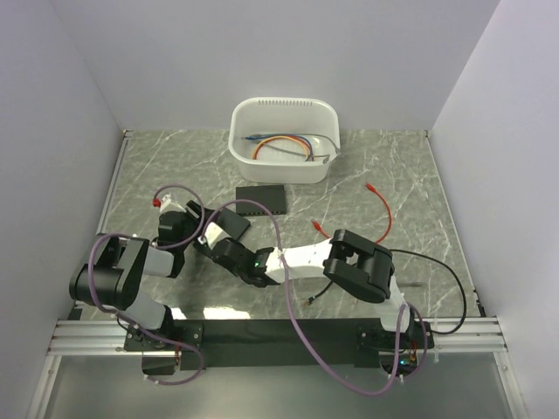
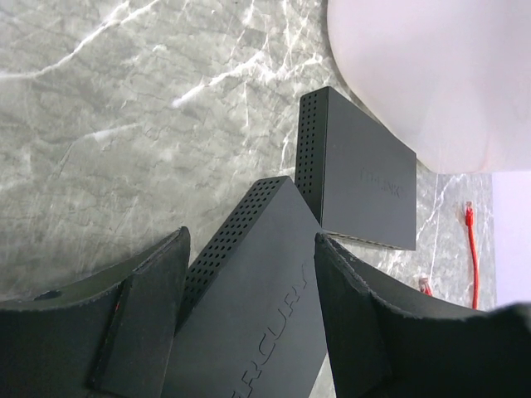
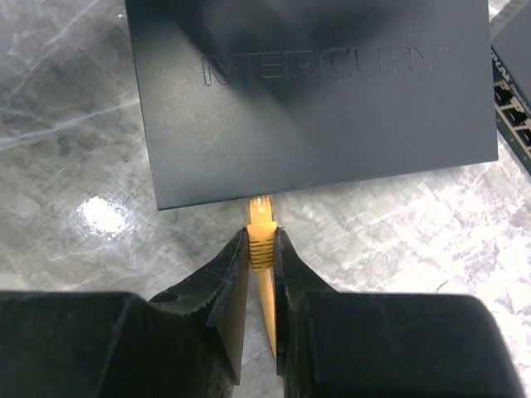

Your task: Insert the plug into the switch port

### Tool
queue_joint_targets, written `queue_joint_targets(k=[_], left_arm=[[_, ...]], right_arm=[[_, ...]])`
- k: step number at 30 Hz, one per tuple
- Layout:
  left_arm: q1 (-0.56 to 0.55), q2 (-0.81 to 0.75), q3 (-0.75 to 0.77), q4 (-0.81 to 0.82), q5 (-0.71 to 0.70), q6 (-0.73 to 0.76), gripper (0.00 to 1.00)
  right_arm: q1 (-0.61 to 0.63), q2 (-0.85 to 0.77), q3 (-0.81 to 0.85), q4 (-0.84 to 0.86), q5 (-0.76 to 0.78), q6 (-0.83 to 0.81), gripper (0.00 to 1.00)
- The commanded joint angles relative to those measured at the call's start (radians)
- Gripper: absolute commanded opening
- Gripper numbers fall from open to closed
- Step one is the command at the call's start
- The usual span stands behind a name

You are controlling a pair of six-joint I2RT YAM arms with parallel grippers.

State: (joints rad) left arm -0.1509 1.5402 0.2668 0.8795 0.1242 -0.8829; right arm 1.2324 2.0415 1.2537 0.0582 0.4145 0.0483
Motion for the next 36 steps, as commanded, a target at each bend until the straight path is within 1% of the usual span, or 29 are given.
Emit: queue_joint_targets(k=[1, 7, 8, 12, 14, 15, 17, 18, 20, 23, 27, 30, 36], left_arm=[[-0.102, 0.063, -0.075, -0.218, 0.180, -0.083, 0.67], [-0.137, 0.060, -0.057, -0.247, 0.135, -0.090, 0.67], [-0.150, 0.057, -0.048, -0.257, 0.124, -0.090, 0.67], [-0.156, 0.043, -0.026, -0.310, 0.095, -0.083, 0.67], [-0.156, 0.021, -0.006, -0.365, 0.065, -0.070, 0.67], [-0.156, 0.015, 0.002, -0.382, 0.055, -0.068, 0.67], [-0.154, -0.006, 0.032, -0.456, 0.010, -0.053, 0.68], [-0.154, -0.012, 0.043, -0.482, -0.001, -0.048, 0.68], [-0.150, -0.029, 0.066, -0.517, -0.011, -0.044, 0.68], [-0.141, -0.058, 0.109, -0.592, -0.034, -0.031, 0.69], [-0.098, -0.100, 0.152, -0.657, -0.040, -0.013, 0.69], [-0.053, -0.138, 0.195, -0.730, -0.050, 0.013, 0.69], [0.042, -0.230, 0.310, -0.876, -0.106, 0.093, 0.70]], right_arm=[[-0.017, -0.007, 0.141, 0.480, -0.112, -0.002, 0.00], [-0.019, 0.028, 0.222, 0.437, -0.141, -0.041, 0.00], [-0.019, 0.037, 0.240, 0.427, -0.147, -0.066, 0.00], [-0.024, 0.048, 0.256, 0.405, -0.172, -0.077, 0.00], [-0.024, 0.039, 0.245, 0.391, -0.178, -0.079, 0.01], [-0.022, 0.036, 0.240, 0.384, -0.174, -0.079, 0.06], [-0.021, 0.014, 0.213, 0.364, -0.152, -0.079, 0.11], [-0.021, 0.003, 0.198, 0.361, -0.142, -0.080, 0.19], [-0.021, -0.035, 0.135, 0.364, -0.106, -0.076, 0.27], [-0.021, -0.096, 0.030, 0.391, -0.080, -0.064, 0.32], [-0.021, -0.155, -0.057, 0.390, -0.045, -0.051, 0.44], [-0.017, -0.211, -0.118, 0.384, -0.025, -0.016, 0.49], [-0.010, -0.366, -0.227, 0.313, 0.055, 0.030, 0.53]])
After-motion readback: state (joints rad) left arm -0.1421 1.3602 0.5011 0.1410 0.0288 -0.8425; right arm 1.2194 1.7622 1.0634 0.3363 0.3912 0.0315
